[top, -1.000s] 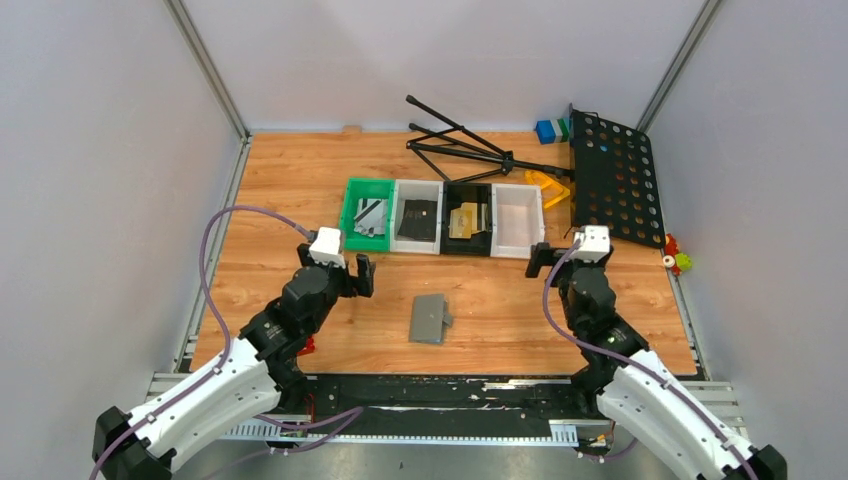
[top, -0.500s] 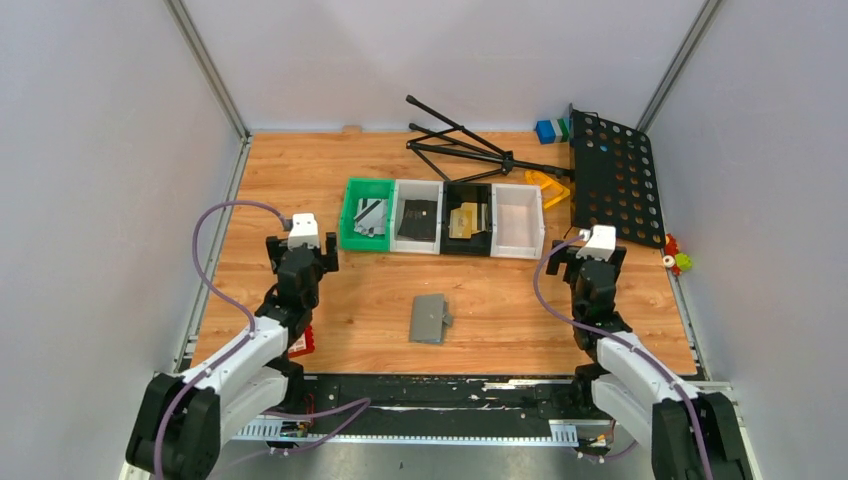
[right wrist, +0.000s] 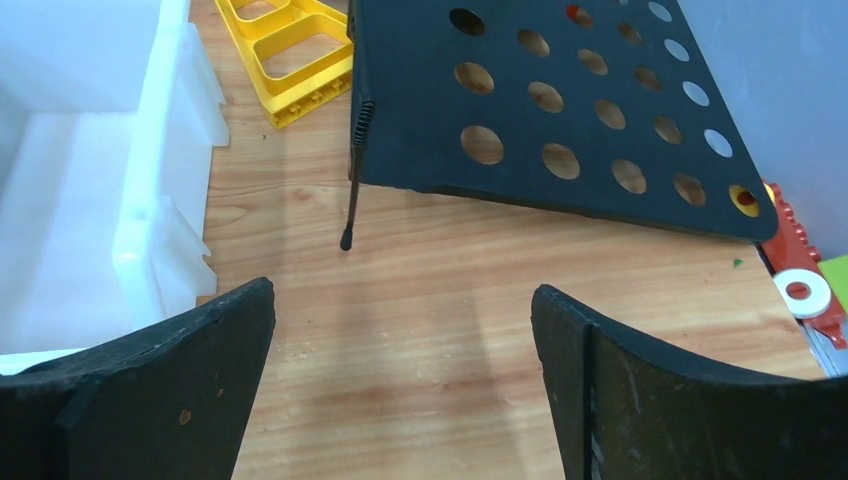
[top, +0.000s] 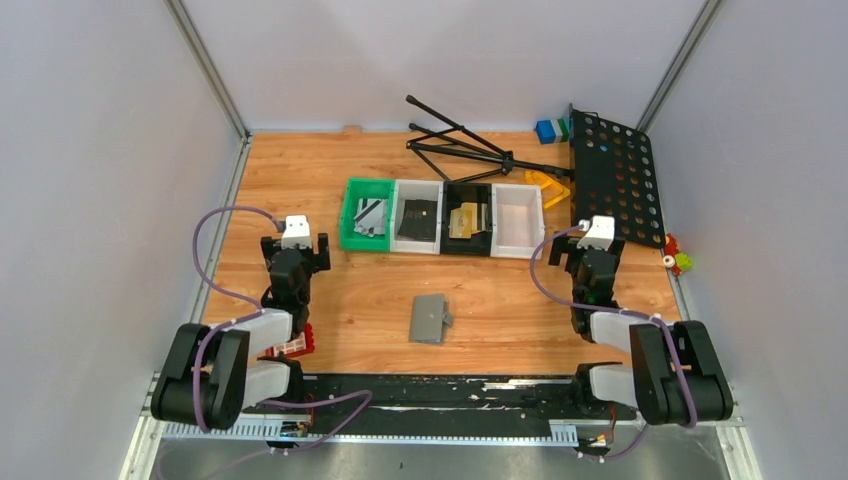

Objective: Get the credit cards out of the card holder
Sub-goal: Reset both arms

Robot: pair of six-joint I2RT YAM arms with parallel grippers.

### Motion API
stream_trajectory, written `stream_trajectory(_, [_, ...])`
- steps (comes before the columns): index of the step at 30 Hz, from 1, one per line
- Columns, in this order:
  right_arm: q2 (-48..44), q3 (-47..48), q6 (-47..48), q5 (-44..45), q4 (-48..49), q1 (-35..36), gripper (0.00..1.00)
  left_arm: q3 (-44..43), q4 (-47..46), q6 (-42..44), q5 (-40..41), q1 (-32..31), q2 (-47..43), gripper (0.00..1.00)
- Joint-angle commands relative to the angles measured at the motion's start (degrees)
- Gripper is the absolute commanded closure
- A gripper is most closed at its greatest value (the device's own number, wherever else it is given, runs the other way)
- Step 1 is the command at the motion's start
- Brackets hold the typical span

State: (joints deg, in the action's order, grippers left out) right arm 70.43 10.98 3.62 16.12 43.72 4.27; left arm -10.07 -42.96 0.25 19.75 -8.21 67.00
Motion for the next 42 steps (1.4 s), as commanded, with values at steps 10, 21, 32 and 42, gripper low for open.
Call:
stream_trajectory(10, [9.2, 2.62, 0.69, -0.24, 12.17, -0.29, 0.0, -2.17, -16.21, 3.37, -10.49, 3.3, 11.09, 0.0])
stream_trajectory(21, [9.33, 2.99, 1.52, -2.67, 11.49, -0.37, 0.0, -1.42, -17.1, 2.68, -9.12, 3.37, 11.03, 0.0])
stream_trajectory(32, [9.19, 2.89, 1.57, -2.6, 11.64, -0.35, 0.0, -1.48, -17.0, 2.73, -9.12, 3.37, 11.05, 0.0])
stream_trajectory(42, [9.19, 2.95, 1.57, -2.62, 11.54, -0.34, 0.0, -1.6, -16.93, 2.72, -9.2, 3.37, 11.09, 0.0])
